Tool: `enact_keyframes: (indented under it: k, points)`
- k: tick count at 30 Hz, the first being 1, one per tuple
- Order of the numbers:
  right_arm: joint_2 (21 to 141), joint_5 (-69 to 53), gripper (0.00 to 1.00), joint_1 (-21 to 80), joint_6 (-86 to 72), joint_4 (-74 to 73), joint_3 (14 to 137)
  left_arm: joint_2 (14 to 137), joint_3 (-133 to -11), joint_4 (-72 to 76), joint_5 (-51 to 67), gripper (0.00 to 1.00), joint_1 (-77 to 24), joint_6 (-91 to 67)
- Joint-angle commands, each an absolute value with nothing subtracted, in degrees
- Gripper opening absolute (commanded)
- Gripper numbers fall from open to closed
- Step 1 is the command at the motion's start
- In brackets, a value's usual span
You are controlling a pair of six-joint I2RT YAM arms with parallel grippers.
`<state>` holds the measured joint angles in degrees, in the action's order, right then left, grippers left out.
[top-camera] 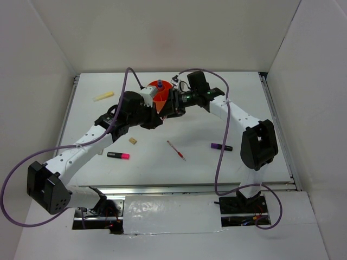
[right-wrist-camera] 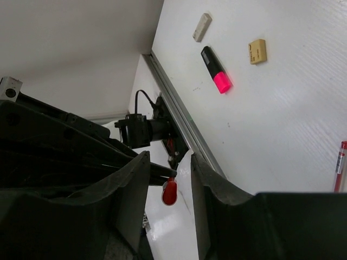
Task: Sort the stationery into containers
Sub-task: Pick up the pen from the center of the board.
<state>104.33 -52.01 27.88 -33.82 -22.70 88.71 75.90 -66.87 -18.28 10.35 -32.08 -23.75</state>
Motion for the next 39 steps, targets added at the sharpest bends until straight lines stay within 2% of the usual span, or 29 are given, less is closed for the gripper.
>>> enact_keyframes:
  k: [1,5,10,16,20,26,27,28,30,31,32,36,38,39]
  points:
    - [104.15,-51.24,0.42,28.83,-34.37,-20.13,90.18,75.41,-68.55,-15.47,10.99,0.00,-32.26,-25.66]
    - [103.97,-49.22,0.42,29.53,-33.84,-21.44,90.61,75.59,-68.99,-15.73,10.46,0.00,-32.26,-26.80]
    - [104.06,-47.38,0.36,29.97,-34.01,-22.06,91.05,76.38,-68.91,-16.08,10.46,0.00,-32.26,-30.32]
    - [103.45,-45.09,0.26,29.79,-34.28,-21.45,91.14,76.46,-69.08,-16.79,8.88,0.00,-32.26,-31.64]
    - [103.71,-44.39,0.13,29.62,-34.37,-21.71,91.76,76.29,-68.56,-16.53,9.31,0.00,-32.17,-31.99]
    - [103.45,-43.86,0.03,29.53,-34.02,-21.97,91.58,75.68,-67.33,-15.03,11.86,0.00,-32.26,-31.12]
    - [103.36,-44.03,0.02,29.44,-34.19,-21.80,91.50,75.50,-67.24,-14.77,12.21,0.04,-32.26,-30.59]
    - [103.19,-44.12,0.00,29.10,-34.10,-21.62,91.41,75.50,-66.89,-14.50,12.56,0.21,-32.26,-30.24]
    - [102.40,-44.21,0.00,27.96,-33.75,-21.62,90.97,74.97,-67.06,-15.11,13.18,0.36,-32.26,-27.08]
    - [101.87,-44.38,0.00,27.25,-33.66,-21.01,89.66,74.62,-67.76,-15.99,14.05,0.55,-32.17,-25.16]
    - [100.73,-44.65,0.00,26.20,-33.58,-20.83,88.95,74.36,-68.20,-16.87,15.37,0.62,-32.08,-20.35]
    - [96.60,-43.69,0.00,18.48,-28.76,-22.23,85.17,73.04,-70.48,-23.18,24.59,0.79,-32.25,-2.67]
    - [94.32,-43.16,0.00,10.67,-25.86,-24.86,83.33,74.35,-72.67,-28.35,30.37,0.77,-32.78,9.10]
    - [93.44,-43.15,0.00,10.64,-24.88,-25.66,83.32,75.31,-73.73,-28.39,32.93,0.77,-32.78,12.88]
